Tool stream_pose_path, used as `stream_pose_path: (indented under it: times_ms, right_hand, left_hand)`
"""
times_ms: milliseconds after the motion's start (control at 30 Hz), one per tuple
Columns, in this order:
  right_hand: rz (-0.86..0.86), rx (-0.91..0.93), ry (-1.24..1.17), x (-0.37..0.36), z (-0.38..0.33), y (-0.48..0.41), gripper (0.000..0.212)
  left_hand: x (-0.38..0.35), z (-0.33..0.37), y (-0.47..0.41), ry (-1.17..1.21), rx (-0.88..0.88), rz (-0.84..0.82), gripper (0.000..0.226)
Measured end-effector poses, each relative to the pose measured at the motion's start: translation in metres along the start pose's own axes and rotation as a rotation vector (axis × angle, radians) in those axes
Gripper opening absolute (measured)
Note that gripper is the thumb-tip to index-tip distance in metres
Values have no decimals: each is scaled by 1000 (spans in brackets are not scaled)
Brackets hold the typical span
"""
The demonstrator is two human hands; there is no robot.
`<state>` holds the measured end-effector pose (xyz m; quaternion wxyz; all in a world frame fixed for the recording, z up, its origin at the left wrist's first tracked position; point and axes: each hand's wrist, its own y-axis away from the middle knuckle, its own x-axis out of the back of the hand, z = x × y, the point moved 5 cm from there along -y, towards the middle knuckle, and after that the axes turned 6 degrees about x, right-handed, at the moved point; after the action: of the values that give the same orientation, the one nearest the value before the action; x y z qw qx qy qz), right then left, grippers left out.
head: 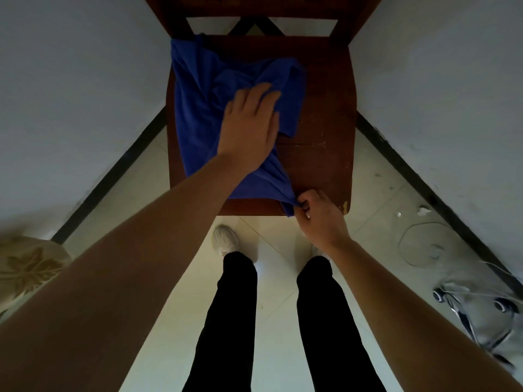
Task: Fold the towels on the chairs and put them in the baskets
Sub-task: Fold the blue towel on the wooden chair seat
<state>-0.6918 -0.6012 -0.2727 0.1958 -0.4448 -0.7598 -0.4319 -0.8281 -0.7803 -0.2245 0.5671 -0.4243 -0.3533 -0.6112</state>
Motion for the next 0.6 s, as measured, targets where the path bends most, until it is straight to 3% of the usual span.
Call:
stream_pose_path:
  times_ms: [67,100,167,200,300,367,400,500,533,600]
  right_hand:
    - [2,-12,-17,-1,3,1,17]
    - [-7,-22,-22,-3,4,2,18]
    - [-16,-52,-30,-4,8,4,19]
    - [-9,-85,-50,-3,12,6,20]
    - [84,-265,-200,11,28,7,21]
    - [194,-375,-283,25,39,10,23]
    - [257,-419,-305,33,43,10,23]
    - [449,-593,-358,53,56,11,24]
    - [486,-648,-382,57,58,12,25]
    - [505,-711,-376,63,60,11,30]
  left_hand:
    - [-12,25,-22,0,-132,-75,37]
    - [-24,31,-26,-61,-135,-208,43]
    - [-52,25,-23,-265,-41,-466,56]
    - [-59,18,-16,-309,8,-495,54]
    - [-57,4,0,-201,89,-375,25]
    - [-44,-5,6,110,238,-347,22]
    - [-33,-14,6,304,400,-302,19]
    - [-1,-47,14,881,1069,44,24]
    - [9,-54,21,1010,1216,157,28]
    - [26,-66,34,1055,1316,305,33]
